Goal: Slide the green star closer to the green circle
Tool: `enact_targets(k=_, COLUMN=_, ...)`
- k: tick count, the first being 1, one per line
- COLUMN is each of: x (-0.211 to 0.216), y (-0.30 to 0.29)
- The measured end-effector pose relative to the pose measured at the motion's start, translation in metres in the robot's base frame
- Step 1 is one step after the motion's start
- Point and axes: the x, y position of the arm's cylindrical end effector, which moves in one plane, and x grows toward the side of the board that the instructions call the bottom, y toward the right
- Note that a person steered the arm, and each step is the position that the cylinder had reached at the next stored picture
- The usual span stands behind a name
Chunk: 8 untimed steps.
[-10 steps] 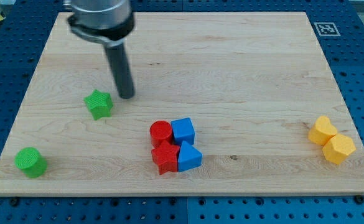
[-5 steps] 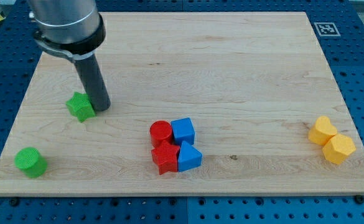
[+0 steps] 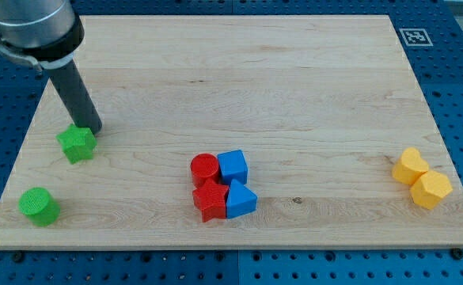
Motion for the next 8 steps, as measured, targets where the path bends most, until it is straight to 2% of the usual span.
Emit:
enact_targets(k=3, x=0.029, y=-0.007)
enact_targets(k=8, x=0.029, y=-0.019)
